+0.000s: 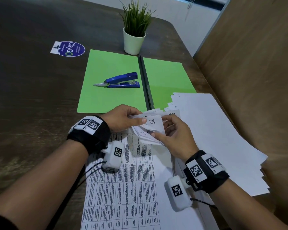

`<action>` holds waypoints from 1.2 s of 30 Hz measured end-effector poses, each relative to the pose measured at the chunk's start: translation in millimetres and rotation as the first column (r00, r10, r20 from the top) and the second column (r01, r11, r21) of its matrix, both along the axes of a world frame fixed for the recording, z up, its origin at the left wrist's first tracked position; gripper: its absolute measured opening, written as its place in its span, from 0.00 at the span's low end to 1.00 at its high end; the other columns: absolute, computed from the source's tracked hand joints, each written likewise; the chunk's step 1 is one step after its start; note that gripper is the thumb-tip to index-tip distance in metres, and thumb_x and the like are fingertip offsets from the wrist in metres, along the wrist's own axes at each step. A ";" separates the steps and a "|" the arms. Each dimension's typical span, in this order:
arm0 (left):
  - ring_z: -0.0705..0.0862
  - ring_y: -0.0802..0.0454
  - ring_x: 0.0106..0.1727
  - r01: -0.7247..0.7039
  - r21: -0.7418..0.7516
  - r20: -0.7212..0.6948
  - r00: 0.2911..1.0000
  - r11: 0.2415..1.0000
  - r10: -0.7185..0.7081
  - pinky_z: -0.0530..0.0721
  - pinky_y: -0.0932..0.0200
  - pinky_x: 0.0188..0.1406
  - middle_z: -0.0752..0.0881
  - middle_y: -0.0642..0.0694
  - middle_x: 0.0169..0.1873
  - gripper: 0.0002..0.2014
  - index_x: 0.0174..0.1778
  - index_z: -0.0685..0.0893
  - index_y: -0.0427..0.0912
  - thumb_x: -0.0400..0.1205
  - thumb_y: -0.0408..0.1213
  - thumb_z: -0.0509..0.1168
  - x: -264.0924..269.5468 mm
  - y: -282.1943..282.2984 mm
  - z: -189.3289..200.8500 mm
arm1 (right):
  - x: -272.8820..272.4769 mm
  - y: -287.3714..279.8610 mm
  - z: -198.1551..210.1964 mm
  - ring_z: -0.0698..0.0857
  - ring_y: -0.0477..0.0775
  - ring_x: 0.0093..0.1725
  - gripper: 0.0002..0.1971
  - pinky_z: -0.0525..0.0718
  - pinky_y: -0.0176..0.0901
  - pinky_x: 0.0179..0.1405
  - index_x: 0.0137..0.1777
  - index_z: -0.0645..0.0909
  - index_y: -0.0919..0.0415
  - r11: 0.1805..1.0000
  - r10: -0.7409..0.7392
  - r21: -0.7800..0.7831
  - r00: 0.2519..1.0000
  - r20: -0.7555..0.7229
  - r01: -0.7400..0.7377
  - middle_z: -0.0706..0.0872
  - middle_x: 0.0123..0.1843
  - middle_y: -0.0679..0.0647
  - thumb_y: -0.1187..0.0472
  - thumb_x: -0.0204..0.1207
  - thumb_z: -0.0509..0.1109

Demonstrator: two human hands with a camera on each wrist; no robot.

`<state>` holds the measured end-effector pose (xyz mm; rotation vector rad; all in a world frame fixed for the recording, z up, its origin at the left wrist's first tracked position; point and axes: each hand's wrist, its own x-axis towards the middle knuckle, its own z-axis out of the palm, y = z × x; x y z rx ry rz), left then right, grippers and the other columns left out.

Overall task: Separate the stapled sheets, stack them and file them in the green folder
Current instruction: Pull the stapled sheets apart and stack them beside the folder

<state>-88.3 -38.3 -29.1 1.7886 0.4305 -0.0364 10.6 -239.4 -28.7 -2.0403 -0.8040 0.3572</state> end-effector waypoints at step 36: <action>0.85 0.54 0.29 -0.092 0.146 -0.075 0.992 0.985 0.104 0.82 0.58 0.49 0.90 0.49 0.30 0.34 0.50 0.91 0.31 0.83 0.63 0.60 6.9 2.5 -3.9 | -15.9 -20.6 13.9 0.83 0.48 0.39 0.06 0.75 0.28 0.31 0.40 0.86 0.57 0.973 -0.089 0.230 0.941 0.327 0.012 0.85 0.39 0.48 0.65 0.77 0.76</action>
